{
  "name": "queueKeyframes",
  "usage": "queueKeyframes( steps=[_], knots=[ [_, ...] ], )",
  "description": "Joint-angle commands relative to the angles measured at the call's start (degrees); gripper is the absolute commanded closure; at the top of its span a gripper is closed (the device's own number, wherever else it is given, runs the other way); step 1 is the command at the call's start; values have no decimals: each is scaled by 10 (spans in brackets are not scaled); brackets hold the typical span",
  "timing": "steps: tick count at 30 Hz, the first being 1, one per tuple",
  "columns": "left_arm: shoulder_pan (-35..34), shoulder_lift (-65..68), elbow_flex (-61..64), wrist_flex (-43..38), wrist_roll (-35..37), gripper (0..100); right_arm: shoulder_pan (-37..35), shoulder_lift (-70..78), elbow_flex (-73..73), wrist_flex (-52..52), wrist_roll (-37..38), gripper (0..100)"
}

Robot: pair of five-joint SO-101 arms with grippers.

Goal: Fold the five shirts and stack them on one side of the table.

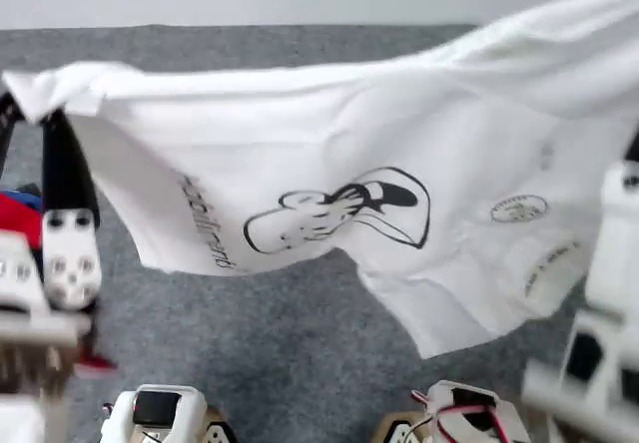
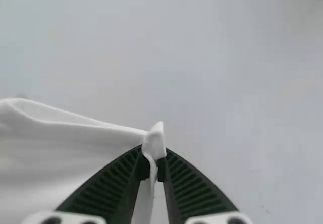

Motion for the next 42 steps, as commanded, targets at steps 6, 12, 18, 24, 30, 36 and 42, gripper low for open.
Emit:
queueKeyframes(
  steps=[6, 12, 18, 24, 30, 36, 42],
  knots=[
    [-4, -77, -12, 81, -22, 993, 12, -44, -11, 15, 44, 988],
    [-30, -102, -7, 84, -65, 993, 12, -51, -10, 75, 44, 988],
    [-93, -102, 86, 85, -65, 993, 8, -24, 62, 211, 40, 988],
    [-104, -99, 260, 65, -48, 993, -20, 16, 247, 250, 39, 988],
    [-105, -98, 508, -89, -41, 993, -84, 39, 444, 145, 39, 988],
    [-103, -98, 716, -309, -44, 993, -106, 53, 605, -42, 40, 989],
    [-103, -97, 813, -450, -77, 993, -105, 96, 660, -180, 41, 989]
  ],
)
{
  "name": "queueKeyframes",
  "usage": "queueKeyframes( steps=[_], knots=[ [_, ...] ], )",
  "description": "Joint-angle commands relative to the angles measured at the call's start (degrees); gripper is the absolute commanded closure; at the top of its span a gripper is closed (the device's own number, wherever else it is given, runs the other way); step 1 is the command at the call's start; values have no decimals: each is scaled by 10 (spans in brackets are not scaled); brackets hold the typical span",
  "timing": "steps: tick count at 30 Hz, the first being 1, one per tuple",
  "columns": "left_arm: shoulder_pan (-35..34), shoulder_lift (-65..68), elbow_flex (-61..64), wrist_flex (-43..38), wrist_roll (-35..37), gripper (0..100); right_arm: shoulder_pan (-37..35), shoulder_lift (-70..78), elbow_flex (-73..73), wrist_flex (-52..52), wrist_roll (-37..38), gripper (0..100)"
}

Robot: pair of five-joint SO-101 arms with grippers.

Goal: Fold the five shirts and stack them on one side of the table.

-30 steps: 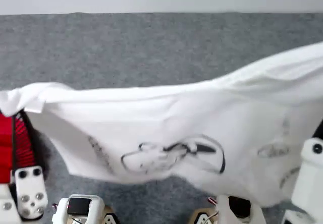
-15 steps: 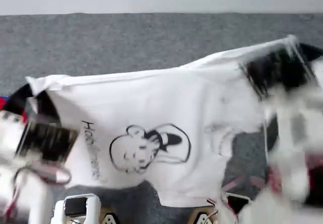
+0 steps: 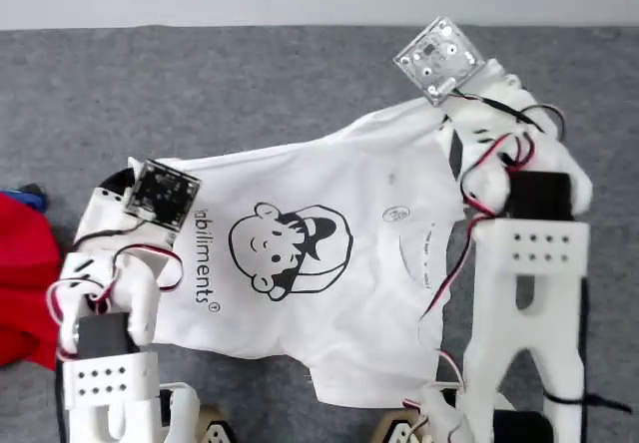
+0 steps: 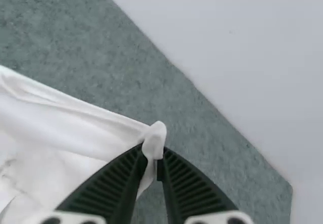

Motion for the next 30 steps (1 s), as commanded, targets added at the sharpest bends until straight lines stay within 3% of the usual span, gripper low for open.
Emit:
queueKeyframes(
  steps=[1, 7, 17, 30],
  knots=[
    [-4, 1, 22, -87, -14, 993, -3, 19, -1, -87, 4, 989],
    [-4, 157, -31, -178, -11, 993, -3, 87, -3, -216, 5, 989],
    [4, 540, -364, -189, 11, 993, 4, 187, -33, -366, 6, 989],
    [33, 808, -684, -130, 65, 993, 36, 414, -323, -378, 42, 989]
  ],
)
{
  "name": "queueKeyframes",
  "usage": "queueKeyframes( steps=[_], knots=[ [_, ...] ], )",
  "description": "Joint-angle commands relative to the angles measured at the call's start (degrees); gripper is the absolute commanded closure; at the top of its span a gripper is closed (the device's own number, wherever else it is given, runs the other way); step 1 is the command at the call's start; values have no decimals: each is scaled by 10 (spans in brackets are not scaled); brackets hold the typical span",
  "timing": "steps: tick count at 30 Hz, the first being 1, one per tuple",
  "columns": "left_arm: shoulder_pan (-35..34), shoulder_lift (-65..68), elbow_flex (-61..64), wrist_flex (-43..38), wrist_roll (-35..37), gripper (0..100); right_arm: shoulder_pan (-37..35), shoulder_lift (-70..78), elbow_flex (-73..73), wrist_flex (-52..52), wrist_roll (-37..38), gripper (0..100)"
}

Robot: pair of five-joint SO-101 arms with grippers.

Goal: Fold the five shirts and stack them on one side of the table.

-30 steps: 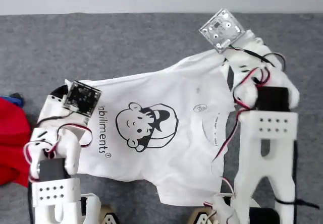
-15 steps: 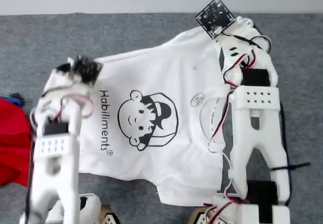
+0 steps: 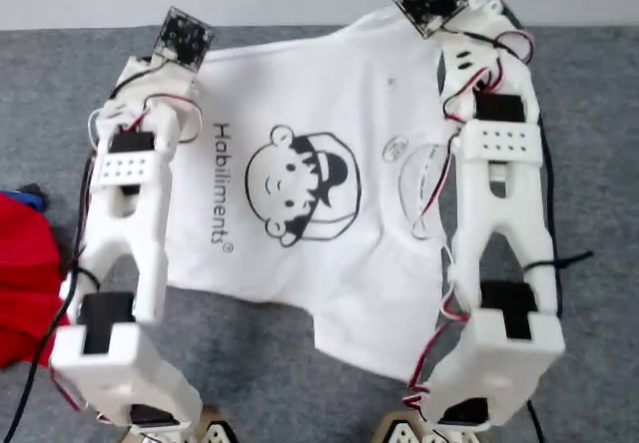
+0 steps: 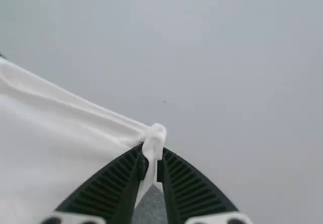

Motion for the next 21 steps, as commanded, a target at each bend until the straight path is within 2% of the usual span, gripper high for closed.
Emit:
queueKeyframes(
  steps=[1, 6, 9, 12, 21],
  knots=[
    [2, 25, -80, 43, 10, 993, 24, 17, -86, -14, 15, 989],
    [0, 55, -126, 115, 11, 993, 21, 27, -91, 3, 15, 989],
    [1, 54, -134, 155, 9, 993, 17, 22, -94, 73, 15, 989],
    [1, 54, -158, 230, 5, 993, 15, 0, -94, 170, 15, 989],
    [2, 54, -191, 480, -146, 993, 14, -61, -94, 407, 15, 989]
  ],
)
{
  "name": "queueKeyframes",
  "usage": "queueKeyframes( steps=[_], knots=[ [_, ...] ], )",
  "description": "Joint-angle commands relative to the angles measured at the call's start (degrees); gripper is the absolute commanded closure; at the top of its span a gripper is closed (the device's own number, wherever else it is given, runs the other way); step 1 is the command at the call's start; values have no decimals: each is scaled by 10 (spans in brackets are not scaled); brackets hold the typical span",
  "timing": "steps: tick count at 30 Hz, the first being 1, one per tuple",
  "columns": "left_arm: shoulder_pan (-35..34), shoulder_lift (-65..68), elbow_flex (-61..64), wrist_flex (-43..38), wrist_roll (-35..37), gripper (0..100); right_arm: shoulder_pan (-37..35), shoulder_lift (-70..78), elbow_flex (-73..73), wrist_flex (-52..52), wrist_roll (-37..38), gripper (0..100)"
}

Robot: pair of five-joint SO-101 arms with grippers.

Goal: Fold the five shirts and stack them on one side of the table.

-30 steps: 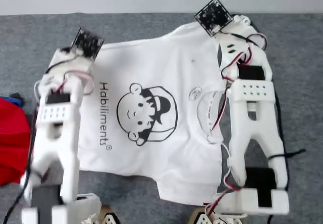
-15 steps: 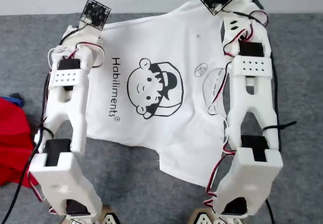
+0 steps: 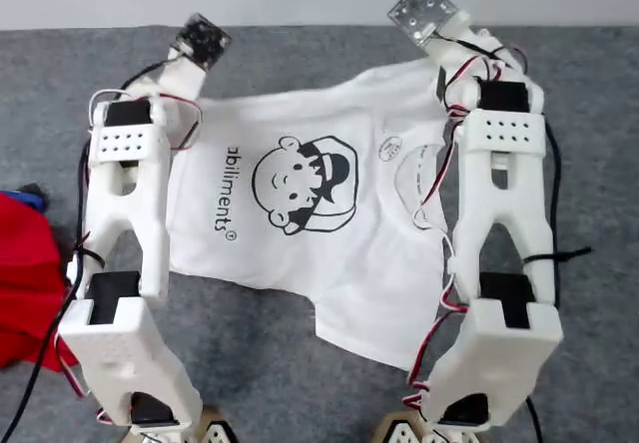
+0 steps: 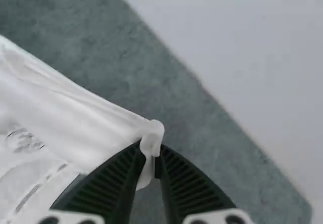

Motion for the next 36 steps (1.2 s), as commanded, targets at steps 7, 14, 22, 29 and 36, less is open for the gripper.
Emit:
queueKeyframes(
  steps=[7, 14, 22, 29, 36],
  knots=[
    [-2, -9, -29, 188, -113, 994, -2, -94, -42, 217, 9, 989],
    [-3, -10, -29, 274, -149, 994, -18, -126, -42, 382, 32, 988],
    [-24, -4, -29, 296, -188, 994, -15, -150, -18, 495, 40, 988],
    [-40, -4, -29, 341, -231, 994, -50, -268, 159, 494, 41, 988],
    [-36, -4, -7, 366, -244, 993, -54, -358, 326, 454, 39, 988]
  ],
)
